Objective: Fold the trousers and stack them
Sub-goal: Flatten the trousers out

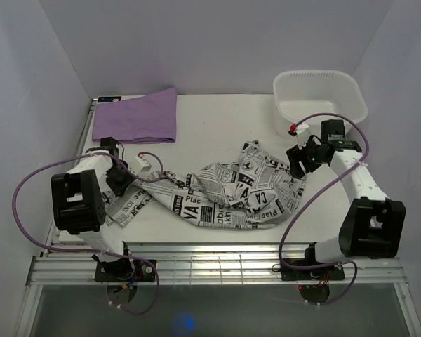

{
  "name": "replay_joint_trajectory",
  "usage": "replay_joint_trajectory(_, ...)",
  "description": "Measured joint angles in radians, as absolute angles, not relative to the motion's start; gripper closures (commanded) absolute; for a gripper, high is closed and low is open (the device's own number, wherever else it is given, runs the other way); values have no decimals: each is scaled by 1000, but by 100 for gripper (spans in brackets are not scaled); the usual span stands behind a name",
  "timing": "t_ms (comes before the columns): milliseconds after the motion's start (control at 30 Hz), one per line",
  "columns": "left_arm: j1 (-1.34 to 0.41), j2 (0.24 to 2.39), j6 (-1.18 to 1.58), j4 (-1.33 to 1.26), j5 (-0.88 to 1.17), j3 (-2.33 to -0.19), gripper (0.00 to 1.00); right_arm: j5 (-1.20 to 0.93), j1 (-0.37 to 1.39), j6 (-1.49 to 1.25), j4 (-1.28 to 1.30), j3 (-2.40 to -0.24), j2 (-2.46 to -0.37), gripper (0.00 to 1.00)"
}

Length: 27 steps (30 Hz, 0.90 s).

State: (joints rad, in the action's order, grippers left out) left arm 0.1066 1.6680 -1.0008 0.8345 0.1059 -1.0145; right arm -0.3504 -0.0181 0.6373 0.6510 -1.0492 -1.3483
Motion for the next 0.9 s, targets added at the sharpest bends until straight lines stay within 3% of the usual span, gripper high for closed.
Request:
replay_joint_trajectory(167, 152, 1691, -1024, 850, 86, -1047, 91, -307, -56, 643, 605, -1095, -1553, 39)
replay_joint_trajectory(233, 154, 1703, -1024, 865, 91, -1068, 84, -284, -57, 651, 588, -1094, -1612, 43)
replay_joint_trajectory(367, 163, 1715, -1015, 896, 138, -1118, 60, -223, -57, 685, 519, -1025, -1642, 47)
replay_joint_trajectory(500, 192, 1715, -995, 931, 238, -1194, 51, -114, -60, 747, 407, -883, -1600, 58)
replay_joint_trajectory(667, 250, 1704, -987, 962, 377, -1271, 47, -26, -114, 847, 296, -716, -1451, 60)
replay_joint_trajectory(767, 273, 1693, -995, 983, 420, -1277, 46, 28, -190, 941, 363, -652, -1352, 62)
replay_joint_trajectory(900, 297, 1692, -1009, 1021, 445, -1264, 41, -4, -229, 1068, 634, -664, -1201, 47)
